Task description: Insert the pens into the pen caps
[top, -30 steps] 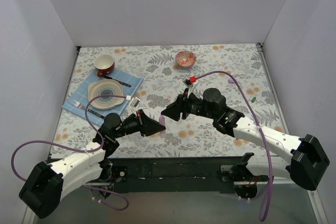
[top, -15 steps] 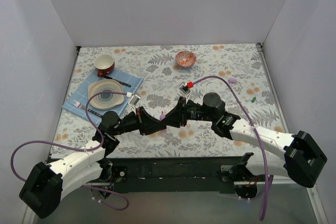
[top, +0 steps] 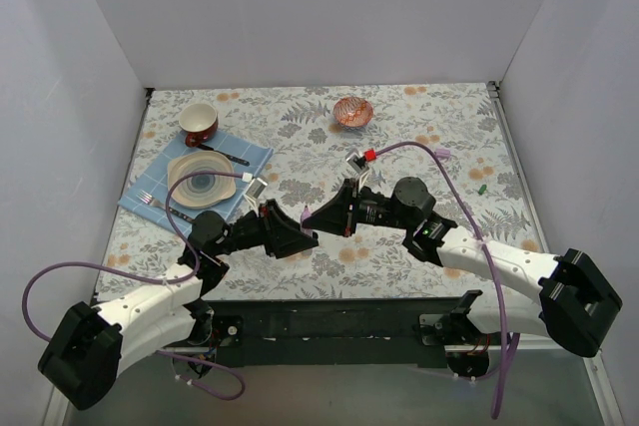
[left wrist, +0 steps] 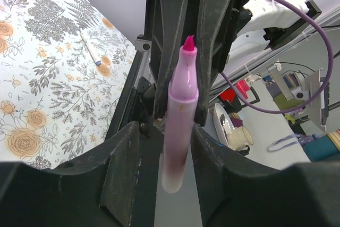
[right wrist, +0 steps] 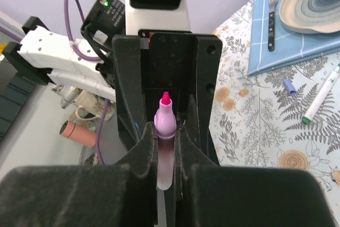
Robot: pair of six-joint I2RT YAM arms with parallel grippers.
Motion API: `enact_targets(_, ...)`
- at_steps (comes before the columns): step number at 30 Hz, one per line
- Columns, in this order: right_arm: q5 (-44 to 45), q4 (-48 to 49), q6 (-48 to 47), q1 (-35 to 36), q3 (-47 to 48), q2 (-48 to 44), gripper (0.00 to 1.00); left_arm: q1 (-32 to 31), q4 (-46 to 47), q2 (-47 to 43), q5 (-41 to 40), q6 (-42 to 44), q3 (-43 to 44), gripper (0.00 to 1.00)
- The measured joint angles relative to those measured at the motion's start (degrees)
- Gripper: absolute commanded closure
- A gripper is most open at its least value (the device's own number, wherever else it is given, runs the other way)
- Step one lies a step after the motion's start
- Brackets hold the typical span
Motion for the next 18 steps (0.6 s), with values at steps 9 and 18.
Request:
enact_targets(9, 2.51, 3.02, 2.47, 0.02, -0.11, 0.11, 0.99, -0.07, 3.98, 0.35, 0.7, -0.52, -0.09, 1.0)
enact_targets(18, 5.62, -11.96, -6.27, -3.91, 3.69, -2.08, 0.33, -0.22, -12.74, -1.81, -8.44, 4.87, 5.09, 1.0)
